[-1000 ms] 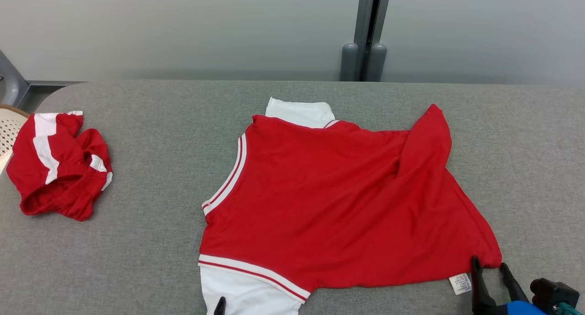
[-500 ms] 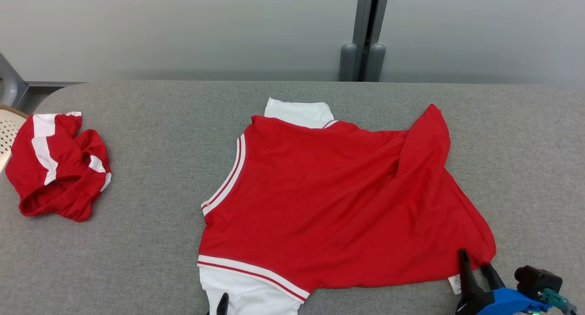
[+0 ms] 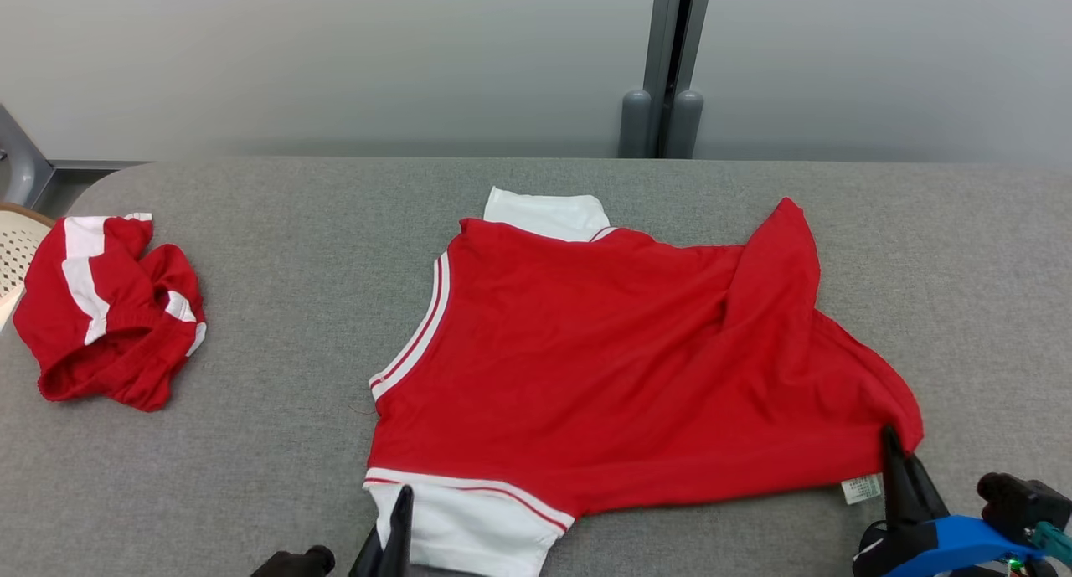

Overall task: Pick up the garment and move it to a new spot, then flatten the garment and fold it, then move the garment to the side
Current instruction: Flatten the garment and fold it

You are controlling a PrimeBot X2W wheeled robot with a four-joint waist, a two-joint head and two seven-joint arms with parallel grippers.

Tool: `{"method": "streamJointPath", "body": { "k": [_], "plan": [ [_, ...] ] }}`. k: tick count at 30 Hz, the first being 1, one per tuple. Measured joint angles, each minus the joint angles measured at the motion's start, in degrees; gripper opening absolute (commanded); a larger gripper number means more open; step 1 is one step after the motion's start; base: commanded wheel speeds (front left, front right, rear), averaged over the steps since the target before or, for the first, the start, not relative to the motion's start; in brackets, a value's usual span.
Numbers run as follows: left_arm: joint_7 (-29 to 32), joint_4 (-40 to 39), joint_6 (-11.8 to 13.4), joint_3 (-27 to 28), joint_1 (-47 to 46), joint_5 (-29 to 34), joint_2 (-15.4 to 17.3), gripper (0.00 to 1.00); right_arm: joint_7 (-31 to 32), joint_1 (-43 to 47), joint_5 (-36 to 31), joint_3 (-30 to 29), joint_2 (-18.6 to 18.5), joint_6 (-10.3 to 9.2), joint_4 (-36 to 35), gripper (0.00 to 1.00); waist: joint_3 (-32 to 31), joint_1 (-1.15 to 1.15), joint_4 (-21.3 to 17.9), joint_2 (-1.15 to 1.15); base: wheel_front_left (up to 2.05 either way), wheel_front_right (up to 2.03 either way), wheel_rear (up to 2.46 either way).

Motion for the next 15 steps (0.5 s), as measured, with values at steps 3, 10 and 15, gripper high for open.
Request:
{"method": "streamJointPath", "body": {
  "k": [3,10,15],
  "plan": [
    [0.25,-4.8,-0.08,-0.02,-1.04,-0.45,0.02,0.0,0.0,2.23,-0.01,0.2,-0.74,0.0,-5.56,0.0,0.37,0.0,-0.28,0.0,0.0,0.0,0.0],
    [3.49,-13.76,-0.27,0.27,-10.05,0.57,2.83,0.0,0.04,-2.3,-0.03,3.3,-3.34,0.0,-14.48,0.0,3.31,0.0,-1.66,0.0,0.0,0.0,0.0],
    [6.38,-15.53,-0.82,2.46,-24.77,-3.98,3.3,0.0,1.55,-16.06,0.0,5.8,-6.46,0.01,-14.67,0.0,7.36,0.01,-3.44,0.0,0.0,0.0,0.0]
  ]
}}
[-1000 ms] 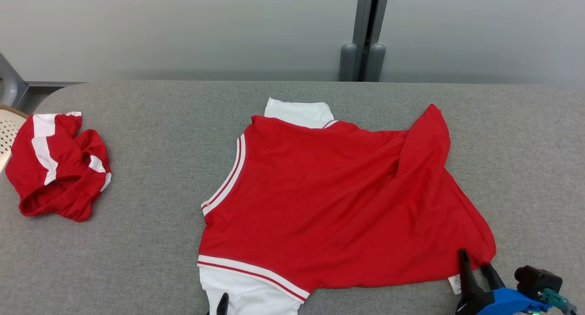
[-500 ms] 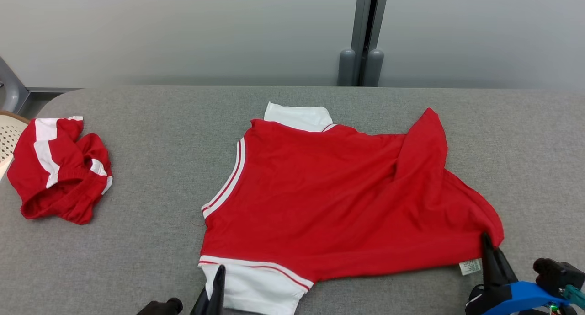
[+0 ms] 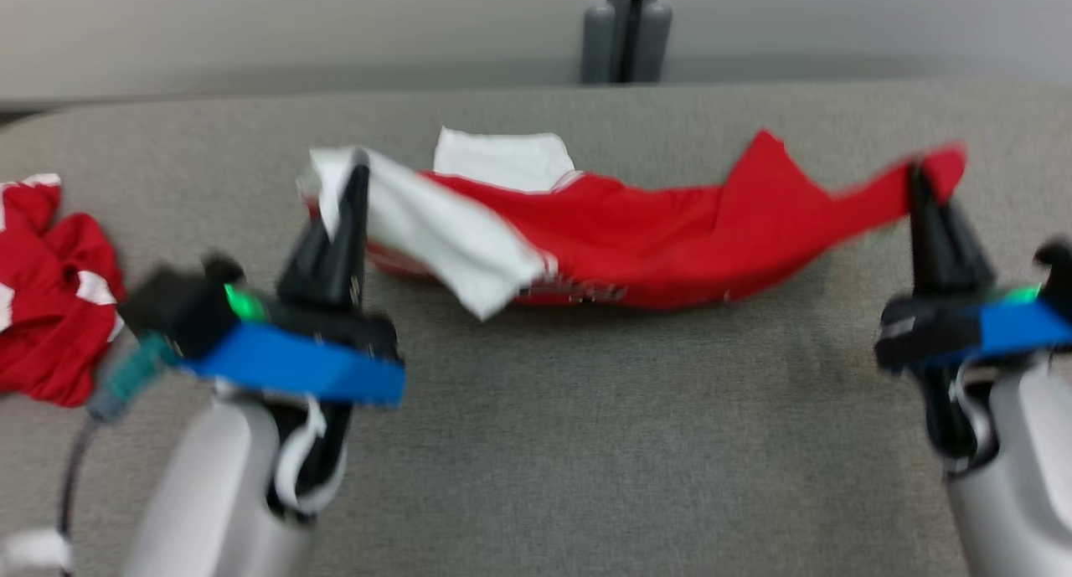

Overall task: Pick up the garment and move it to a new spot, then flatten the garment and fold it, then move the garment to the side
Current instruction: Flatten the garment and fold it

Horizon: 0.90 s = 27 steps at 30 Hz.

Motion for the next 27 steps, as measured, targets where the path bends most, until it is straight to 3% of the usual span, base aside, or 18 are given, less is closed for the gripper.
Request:
{"method": "streamJointPath", "body": {
  "k": [8,16,22,27],
  "plan": [
    [2.74,8.08,-0.2,1.7,-32.99,-4.95,1.85,0.0,4.64,-29.03,1.02,1.77,-4.44,-0.01,11.47,0.0,9.17,0.01,-1.5,0.0,0.0,0.0,0.0],
    [1.37,23.23,-0.47,-1.04,-63.62,-7.04,2.99,0.0,8.27,-58.22,3.79,1.14,-4.78,-0.01,25.82,0.0,17.53,0.02,-1.42,0.0,0.0,0.0,0.0],
    [-1.87,33.95,-0.48,-3.22,-78.96,-8.7,3.8,0.0,7.22,-72.45,4.48,0.46,-5.08,-0.01,33.42,0.0,20.99,0.01,-1.54,0.0,0.0,0.0,0.0],
    [-4.46,38.09,-0.49,-7.81,-84.96,-10.47,3.57,0.0,5.44,-76.99,5.22,3.99,-4.38,0.0,36.61,0.0,21.74,0.0,-2.18,0.0,0.0,0.0,0.0]
  ]
}}
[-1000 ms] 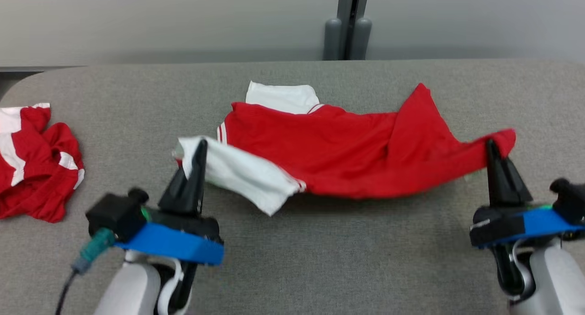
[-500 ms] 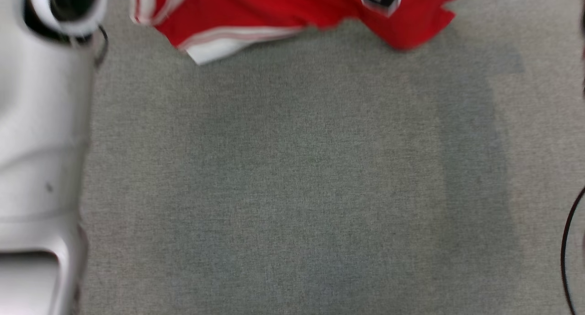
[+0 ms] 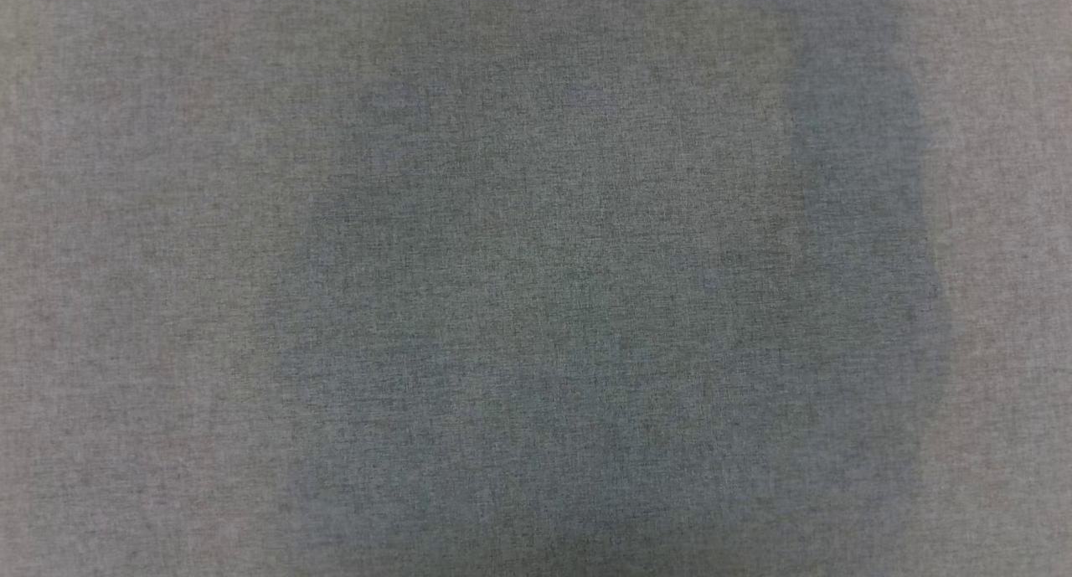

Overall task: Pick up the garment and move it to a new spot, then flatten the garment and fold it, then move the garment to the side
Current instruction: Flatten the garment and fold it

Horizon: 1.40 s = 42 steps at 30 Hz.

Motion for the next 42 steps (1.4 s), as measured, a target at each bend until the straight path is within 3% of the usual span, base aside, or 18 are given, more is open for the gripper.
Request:
{"method": "streamJointPath", "body": {
  "k": [6,14,19,20,30,42],
  "plan": [
    [-2.15,3.23,0.0,-4.07,1.78,-3.46,0.81,0.0,-2.87,2.08,4.17,3.04,0.2,-0.01,2.1,0.0,0.59,-0.01,0.11,0.0,0.0,0.0,0.0],
    [-4.01,3.97,0.0,-2.64,18.73,-7.05,1.69,0.0,-5.92,17.92,10.94,9.06,2.41,-0.01,0.43,0.0,-0.21,0.0,-0.05,0.0,0.0,0.0,0.0],
    [-4.12,-2.07,0.41,0.55,31.14,-5.72,2.07,0.0,-6.61,26.71,13.27,10.76,3.25,-0.01,-1.43,0.0,-1.98,-0.02,-0.23,0.0,0.0,0.0,0.0],
    [-4.12,-5.9,1.36,3.42,38.52,-5.61,1.4,0.0,-6.75,30.89,14.24,11.6,3.56,-0.01,-2.9,0.0,-3.1,-0.01,-0.37,0.0,0.0,0.0,0.0],
    [-4.12,-22.04,4.14,8.7,70.75,-2.79,-1.21,0.0,-6.82,53.24,14.37,10.55,4.33,-0.01,-11.44,0.0,-10.41,-0.02,-0.1,0.0,0.0,0.0,0.0],
    [-4.11,-28.3,6.12,7.3,96.55,-2.11,-5.97,0.0,-6.83,76.49,14.88,7.12,4.91,-0.01,-17.74,0.0,-19.9,-0.02,1.59,0.0,0.0,0.0,0.0]
  ]
}}
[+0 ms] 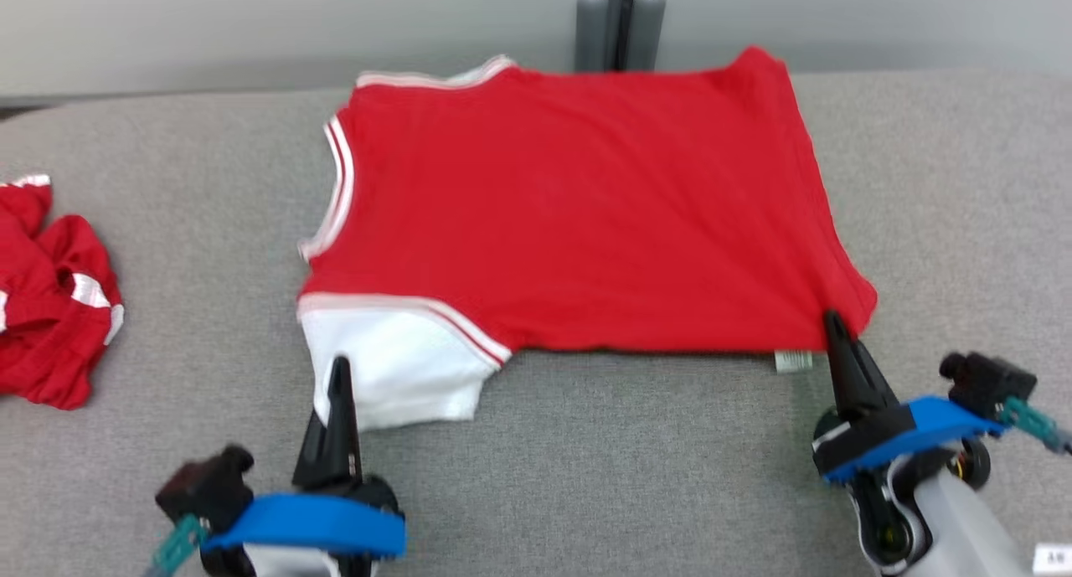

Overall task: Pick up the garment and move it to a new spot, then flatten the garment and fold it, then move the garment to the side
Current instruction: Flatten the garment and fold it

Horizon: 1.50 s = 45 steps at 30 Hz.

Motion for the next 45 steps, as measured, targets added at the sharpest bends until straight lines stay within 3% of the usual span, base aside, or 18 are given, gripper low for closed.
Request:
{"method": "streamJointPath", "body": {
  "k": [5,18,30,45],
  "plan": [
    [-0.01,-2.31,0.8,-0.81,9.92,-0.43,-0.78,0.0,-0.04,10.2,-1.76,-3.15,0.81,0.0,-3.82,0.0,-4.8,-0.01,0.37,0.0,0.0,0.0,0.0],
    [1.98,-8.88,3.31,-3.15,19.34,0.27,0.75,0.0,4.39,25.24,-8.23,-9.77,2.81,0.0,-14.35,0.0,-8.75,0.0,1.23,0.0,0.0,0.0,0.0],
    [3.28,-9.27,2.35,-4.24,15.86,1.22,2.08,0.0,11.46,26.44,-11.79,-13.39,5.76,0.0,-21.75,0.0,-8.62,0.01,0.84,0.0,0.0,0.0,0.0],
    [4.21,-6.27,1.14,-3.81,7.28,1.64,3.16,0.0,17.49,20.54,-13.5,-15.73,6.49,0.0,-23.49,0.0,-5.25,0.02,-0.11,0.0,0.0,0.0,0.0]
  ]
}}
